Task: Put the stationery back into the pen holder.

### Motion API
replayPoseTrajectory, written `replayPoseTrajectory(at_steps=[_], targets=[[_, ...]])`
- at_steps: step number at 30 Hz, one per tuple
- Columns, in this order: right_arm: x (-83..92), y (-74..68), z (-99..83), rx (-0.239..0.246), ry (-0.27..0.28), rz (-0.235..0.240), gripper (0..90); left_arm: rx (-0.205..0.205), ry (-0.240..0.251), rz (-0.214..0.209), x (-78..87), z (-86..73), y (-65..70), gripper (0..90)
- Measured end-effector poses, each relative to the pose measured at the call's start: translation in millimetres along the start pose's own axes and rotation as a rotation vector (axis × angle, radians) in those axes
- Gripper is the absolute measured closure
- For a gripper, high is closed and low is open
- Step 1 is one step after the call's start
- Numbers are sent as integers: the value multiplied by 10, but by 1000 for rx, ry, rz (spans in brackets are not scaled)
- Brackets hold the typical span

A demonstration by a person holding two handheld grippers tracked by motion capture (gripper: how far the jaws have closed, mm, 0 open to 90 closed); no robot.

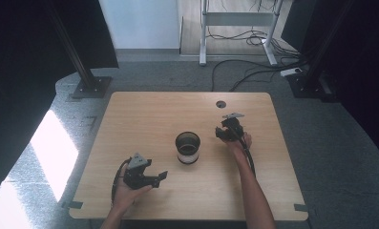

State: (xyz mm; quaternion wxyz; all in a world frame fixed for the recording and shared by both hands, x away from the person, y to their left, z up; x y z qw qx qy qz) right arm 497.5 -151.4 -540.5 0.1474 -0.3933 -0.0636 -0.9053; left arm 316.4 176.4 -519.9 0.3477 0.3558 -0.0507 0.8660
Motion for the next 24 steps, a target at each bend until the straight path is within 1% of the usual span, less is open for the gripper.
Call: replayPoseTrajectory(at_steps=[4, 7, 9, 11, 17, 20, 24], targets=[[-90, -13, 37, 12, -16, -4, 404, 5, 1, 1, 3, -6, -19, 148], [-144, -1, 58, 19, -8, -14, 422, 8, 1, 1, 8, -10, -32, 148], [-187, 14, 64, 5, -35, -11, 421, 8, 2, 1, 12, -11, -36, 148], [-211, 23, 70, 16, -41, -24, 432, 9, 3, 1, 12, -10, -39, 148], [-288, 17, 83, 29, -75, -25, 483, 5, -1, 1, 10, -15, -35, 149], [-322, 23, 71, 31, -82, -46, 503, 0, -7, 2, -5, -19, -21, 148], [-339, 65, 59, -3, -76, -29, 535, -3, -13, 1, -25, -26, -12, 148]])
Point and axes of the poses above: each handheld gripper's, and its own axes: x roughly backward along the jaws, z roughly out of its top, y roughly to its right, the point moved 3 cm from there along -x, roughly forward along the jaws, and after that the axes turned 4 degrees about -y, right-handed, at the moved point
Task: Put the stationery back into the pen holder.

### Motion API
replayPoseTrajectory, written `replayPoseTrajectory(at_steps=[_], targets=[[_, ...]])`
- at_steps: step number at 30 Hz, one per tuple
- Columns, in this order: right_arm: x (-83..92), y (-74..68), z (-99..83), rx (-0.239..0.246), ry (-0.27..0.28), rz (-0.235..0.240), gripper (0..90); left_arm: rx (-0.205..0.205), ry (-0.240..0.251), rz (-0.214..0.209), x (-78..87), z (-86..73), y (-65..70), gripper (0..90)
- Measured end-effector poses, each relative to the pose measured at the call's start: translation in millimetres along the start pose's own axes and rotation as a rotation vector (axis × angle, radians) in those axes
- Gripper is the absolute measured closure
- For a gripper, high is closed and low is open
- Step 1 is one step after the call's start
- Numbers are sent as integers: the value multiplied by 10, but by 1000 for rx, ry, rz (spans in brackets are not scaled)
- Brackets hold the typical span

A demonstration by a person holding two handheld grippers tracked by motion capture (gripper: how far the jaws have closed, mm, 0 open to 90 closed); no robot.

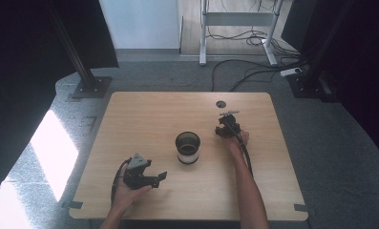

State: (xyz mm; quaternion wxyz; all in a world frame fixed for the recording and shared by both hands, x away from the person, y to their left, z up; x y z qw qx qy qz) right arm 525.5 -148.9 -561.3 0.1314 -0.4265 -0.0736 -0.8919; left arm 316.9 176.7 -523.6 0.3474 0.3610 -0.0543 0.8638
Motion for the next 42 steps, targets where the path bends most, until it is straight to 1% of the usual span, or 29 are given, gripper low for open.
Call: replayPoseTrajectory(at_steps=[3, 6, 8, 10, 12, 14, 15, 17, 18, 19, 20, 21, 22, 24, 25, 27, 29, 34, 39, 42], targets=[[4, 11, -13, -12, 4, 29, 609, 0, 0, 3, -6, -2, 3, 148], [11, 30, -16, -19, 3, 30, 681, -2, -3, 2, -9, -4, 10, 148], [18, 41, -16, -22, -4, 39, 749, -4, -3, 2, -10, -4, 14, 149], [18, 58, -15, -29, -3, 50, 779, -4, -5, 2, -19, -8, 15, 149], [24, 70, -15, -32, -8, 57, 784, -1, -7, 3, -27, -13, 12, 149], [42, 89, -19, -23, -10, 49, 785, 0, -7, 5, -28, -13, 5, 150], [68, 103, -20, -27, 1, 52, 785, 2, -3, 5, -27, -11, -1, 150], [173, 126, 2, -44, 44, 74, 786, 5, -1, 6, -28, -9, -6, 151], [286, 134, 31, -39, 84, 83, 786, 6, -1, 8, -30, -9, -8, 151], [286, 134, 31, -39, 84, 83, 786, 6, -3, 10, -29, -10, -7, 151], [378, 136, 49, -32, 112, 86, 786, 3, -3, 11, -26, -11, -8, 151], [530, 131, 61, -31, 174, 90, 786, 4, -1, 12, -20, -12, -11, 151], [530, 131, 61, -31, 174, 90, 786, 6, 1, 15, -16, -11, -12, 151], [670, 141, 43, -39, 231, 102, 786, 8, 7, 17, -7, -6, -12, 152], [726, 147, 27, -44, 250, 108, 787, 8, 9, 18, -6, -5, -9, 152], [803, 160, -4, -47, 269, 119, 787, 5, 8, 17, -10, -4, 2, 152], [889, 177, -45, -58, 308, 127, 787, 1, 5, 19, -17, -7, 13, 152], [1018, 200, -89, -76, 372, 145, 787, -1, -1, 18, -38, -13, 19, 152], [1113, 179, -80, -73, 408, 155, 787, 4, -1, 19, -35, -19, 2, 152], [1185, 153, -75, -77, 436, 171, 787, 3, 1, 20, -27, -16, -1, 152]])
Point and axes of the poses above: each handheld gripper's, and its own axes: x roughly backward along the jaws, z roughly out of its top, y roughly to its right, the point moved 3 cm from there along -x, roughly forward along the jaws, and after that the axes turned 4 degrees about -y, right-handed, at the moved point
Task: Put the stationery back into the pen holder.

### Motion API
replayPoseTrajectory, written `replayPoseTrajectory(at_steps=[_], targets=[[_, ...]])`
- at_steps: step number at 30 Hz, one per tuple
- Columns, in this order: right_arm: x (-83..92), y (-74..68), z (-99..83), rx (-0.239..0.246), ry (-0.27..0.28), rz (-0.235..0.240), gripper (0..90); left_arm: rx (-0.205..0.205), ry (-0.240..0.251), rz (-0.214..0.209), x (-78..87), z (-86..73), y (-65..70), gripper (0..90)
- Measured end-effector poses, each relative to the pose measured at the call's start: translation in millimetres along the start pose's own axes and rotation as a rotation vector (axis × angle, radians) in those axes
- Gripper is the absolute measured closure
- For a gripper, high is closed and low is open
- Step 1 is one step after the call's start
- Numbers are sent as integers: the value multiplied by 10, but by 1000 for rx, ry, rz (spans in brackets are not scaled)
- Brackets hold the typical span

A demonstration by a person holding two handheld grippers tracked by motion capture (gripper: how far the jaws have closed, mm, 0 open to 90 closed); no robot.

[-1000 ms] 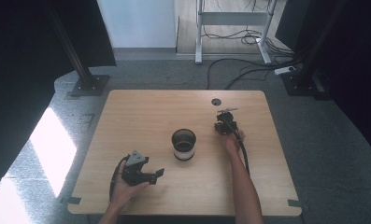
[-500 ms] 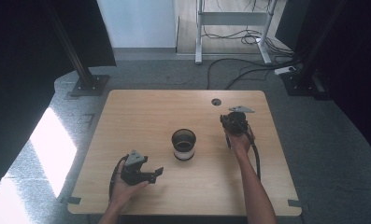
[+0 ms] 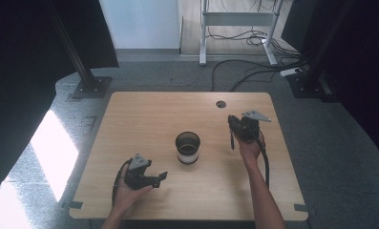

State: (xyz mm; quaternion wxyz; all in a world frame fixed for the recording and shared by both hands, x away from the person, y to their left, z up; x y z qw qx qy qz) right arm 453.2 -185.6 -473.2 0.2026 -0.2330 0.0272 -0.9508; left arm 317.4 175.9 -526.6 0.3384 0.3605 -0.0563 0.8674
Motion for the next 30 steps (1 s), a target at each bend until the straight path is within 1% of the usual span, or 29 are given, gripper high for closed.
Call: replayPoseTrajectory(at_steps=[3, 10, 11, 13, 17, 18, 19, 21, 24, 30], targets=[[66, -57, 32, -25, 25, 39, 787, 0, 0, 1, 2, -1, -2, 152], [243, -211, 168, -15, 97, 98, 787, -4, -5, -1, -15, -5, 13, 152], [274, -240, 194, -21, 105, 111, 786, -3, -5, -2, -16, -5, 16, 152], [312, -286, 228, -25, 109, 133, 786, -5, -7, -3, -20, -6, 20, 152], [403, -405, 308, -10, 140, 168, 786, -4, -8, -4, -24, -9, 21, 152], [423, -434, 327, -9, 145, 173, 787, -5, -9, -4, -24, -10, 20, 152], [455, -480, 359, 3, 159, 181, 786, -8, -10, -3, -24, -10, 18, 152], [466, -497, 370, 4, 161, 184, 786, -8, -10, -3, -27, -12, 18, 152], [509, -556, 405, 14, 181, 183, 786, -8, -13, -2, -34, -15, 18, 152], [565, -658, 493, 19, 213, 207, 786, -12, -20, -4, -50, -21, 30, 152]])
Point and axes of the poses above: each handheld gripper's, and its own axes: x roughly backward along the jaws, z roughly out of its top, y roughly to its right, the point moved 3 cm from there along -x, roughly forward along the jaws, and after that the axes turned 4 degrees about -y, right-handed, at the moved point
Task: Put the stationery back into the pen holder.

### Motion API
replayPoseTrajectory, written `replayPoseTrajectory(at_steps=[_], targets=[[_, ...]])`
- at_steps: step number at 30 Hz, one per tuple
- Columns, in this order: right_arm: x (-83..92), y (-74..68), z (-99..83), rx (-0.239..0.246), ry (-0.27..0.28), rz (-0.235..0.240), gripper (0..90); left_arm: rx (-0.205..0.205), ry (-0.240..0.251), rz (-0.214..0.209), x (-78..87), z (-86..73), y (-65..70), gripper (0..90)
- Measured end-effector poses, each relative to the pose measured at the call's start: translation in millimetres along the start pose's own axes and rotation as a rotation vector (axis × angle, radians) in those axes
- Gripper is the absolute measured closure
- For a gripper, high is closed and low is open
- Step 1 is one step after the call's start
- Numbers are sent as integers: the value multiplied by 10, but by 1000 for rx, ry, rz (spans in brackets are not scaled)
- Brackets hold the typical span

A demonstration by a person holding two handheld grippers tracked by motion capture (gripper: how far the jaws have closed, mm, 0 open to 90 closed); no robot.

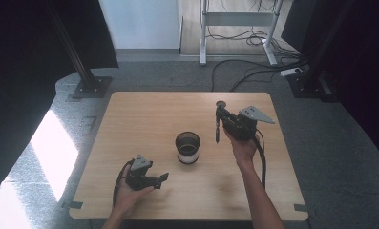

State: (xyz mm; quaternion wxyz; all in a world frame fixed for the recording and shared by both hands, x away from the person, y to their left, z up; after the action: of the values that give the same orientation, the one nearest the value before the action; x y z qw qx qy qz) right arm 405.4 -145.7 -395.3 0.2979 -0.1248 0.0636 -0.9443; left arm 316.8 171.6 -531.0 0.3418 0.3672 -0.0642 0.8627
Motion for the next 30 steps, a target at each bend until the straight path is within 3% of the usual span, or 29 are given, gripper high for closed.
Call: replayPoseTrajectory(at_steps=[7, 30], targets=[[-29, -143, 68, 5, 29, 31, 787, -1, -4, -1, -7, -3, 2, 152], [-289, -542, 129, 33, 24, 113, 786, -3, -19, -4, -42, -17, 19, 152]])
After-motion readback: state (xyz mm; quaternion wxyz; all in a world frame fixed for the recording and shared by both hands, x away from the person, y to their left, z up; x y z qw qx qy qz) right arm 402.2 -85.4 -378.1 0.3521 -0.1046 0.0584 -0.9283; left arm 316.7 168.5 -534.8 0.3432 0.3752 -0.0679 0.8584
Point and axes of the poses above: each handheld gripper's, and its own axes: x roughly backward along the jaws, z roughly out of its top, y roughly to its right, the point moved 3 cm from there along -x, roughly forward along the jaws, and after that the axes turned 4 degrees about -y, right-handed, at the moved point
